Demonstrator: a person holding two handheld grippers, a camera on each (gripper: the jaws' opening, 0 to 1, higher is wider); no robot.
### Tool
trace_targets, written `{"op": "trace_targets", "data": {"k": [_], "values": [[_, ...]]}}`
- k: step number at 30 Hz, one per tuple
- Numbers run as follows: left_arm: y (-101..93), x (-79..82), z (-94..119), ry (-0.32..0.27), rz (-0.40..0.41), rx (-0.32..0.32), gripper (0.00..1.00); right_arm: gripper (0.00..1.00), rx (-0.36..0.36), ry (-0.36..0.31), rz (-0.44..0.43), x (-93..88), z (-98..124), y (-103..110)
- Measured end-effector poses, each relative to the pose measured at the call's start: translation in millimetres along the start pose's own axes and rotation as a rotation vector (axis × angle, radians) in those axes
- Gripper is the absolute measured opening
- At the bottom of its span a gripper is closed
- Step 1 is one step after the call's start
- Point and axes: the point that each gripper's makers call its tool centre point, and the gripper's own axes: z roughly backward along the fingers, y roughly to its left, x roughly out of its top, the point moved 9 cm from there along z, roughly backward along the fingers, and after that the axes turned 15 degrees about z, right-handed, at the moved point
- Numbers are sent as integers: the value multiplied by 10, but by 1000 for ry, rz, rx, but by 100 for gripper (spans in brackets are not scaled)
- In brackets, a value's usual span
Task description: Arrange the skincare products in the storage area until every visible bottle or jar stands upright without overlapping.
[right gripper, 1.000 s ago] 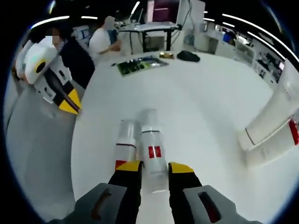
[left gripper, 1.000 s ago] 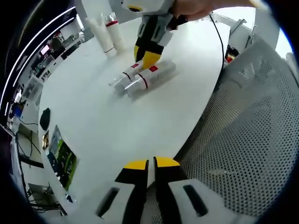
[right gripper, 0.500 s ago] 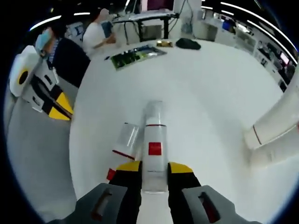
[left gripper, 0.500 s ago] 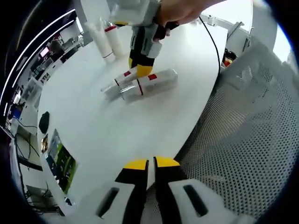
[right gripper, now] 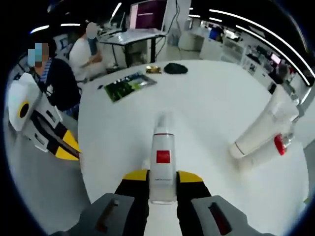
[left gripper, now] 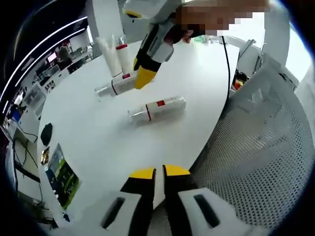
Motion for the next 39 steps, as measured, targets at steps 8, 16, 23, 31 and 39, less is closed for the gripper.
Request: {"op": "trace_targets", "data": {"k": [8, 16, 23, 31, 39], "values": [[-11, 146, 84, -147, 93, -79, 6, 14, -25, -78, -35, 154, 368, 452], [-61, 217, 180, -226, 109, -139, 9, 14, -61, -113, 1, 196, 566, 727], [-58, 314, 233, -348, 192, -214, 14, 14, -72, -125, 22, 215, 692, 845], [24, 495, 403, -527, 488, -409, 38, 14, -87, -185, 12, 158, 896, 940], [130, 653, 588, -512, 874, -766, 36, 14, -97, -340, -50, 370, 940, 1030]]}}
